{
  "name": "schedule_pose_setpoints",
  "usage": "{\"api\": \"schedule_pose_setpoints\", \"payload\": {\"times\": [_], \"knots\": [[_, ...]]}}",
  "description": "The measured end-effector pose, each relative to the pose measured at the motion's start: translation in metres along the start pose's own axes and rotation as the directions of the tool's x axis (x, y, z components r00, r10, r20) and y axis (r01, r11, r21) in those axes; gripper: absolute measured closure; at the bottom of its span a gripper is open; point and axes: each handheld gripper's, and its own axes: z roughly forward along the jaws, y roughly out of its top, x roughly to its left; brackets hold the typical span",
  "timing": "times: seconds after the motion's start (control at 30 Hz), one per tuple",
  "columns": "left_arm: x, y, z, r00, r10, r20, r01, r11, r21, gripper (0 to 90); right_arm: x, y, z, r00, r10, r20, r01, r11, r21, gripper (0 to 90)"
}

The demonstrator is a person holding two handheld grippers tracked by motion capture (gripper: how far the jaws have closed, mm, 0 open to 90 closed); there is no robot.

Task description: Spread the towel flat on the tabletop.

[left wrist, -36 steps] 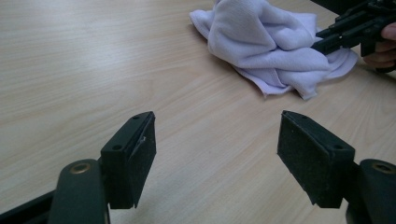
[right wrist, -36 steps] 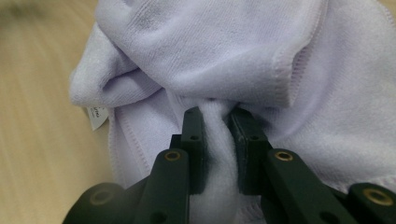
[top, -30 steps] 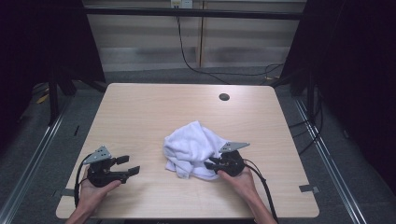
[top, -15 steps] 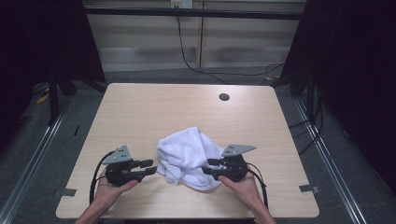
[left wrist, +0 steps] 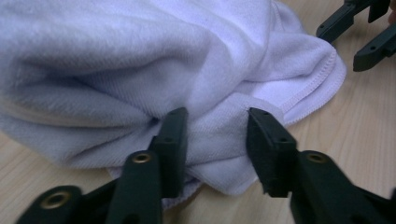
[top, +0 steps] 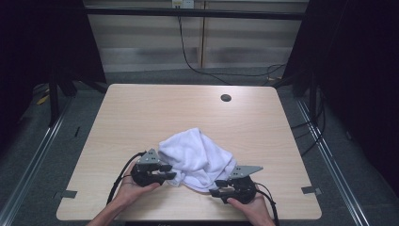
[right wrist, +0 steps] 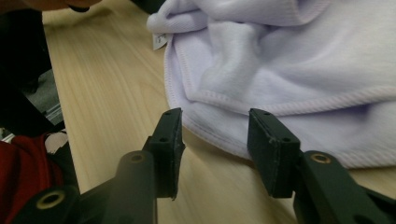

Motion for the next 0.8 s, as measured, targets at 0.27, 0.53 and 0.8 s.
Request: {"api": "schedule_pose_setpoints", "payload": {"times": [0.27,0.53,0.8], "knots": [[-0.016,-0.013,-0.014,0.9964,0.032,0.079,-0.035,0.9988,0.035,87.4,-0.006,0.008,0.011,0.9947,-0.022,0.1,0.023,1.0,-0.009,78.7],[-0.019,-0.01,-0.024,0.9966,0.017,0.081,-0.016,0.9998,-0.014,90.0,-0.024,0.027,-0.012,0.9836,0.036,0.177,-0.011,0.99,-0.139,82.0],[-0.005,0.019,-0.024,0.9996,-0.024,-0.012,0.022,0.9897,-0.141,52.5,-0.027,0.06,-0.029,0.9873,0.026,0.157,0.016,0.964,-0.264,82.8]]}}
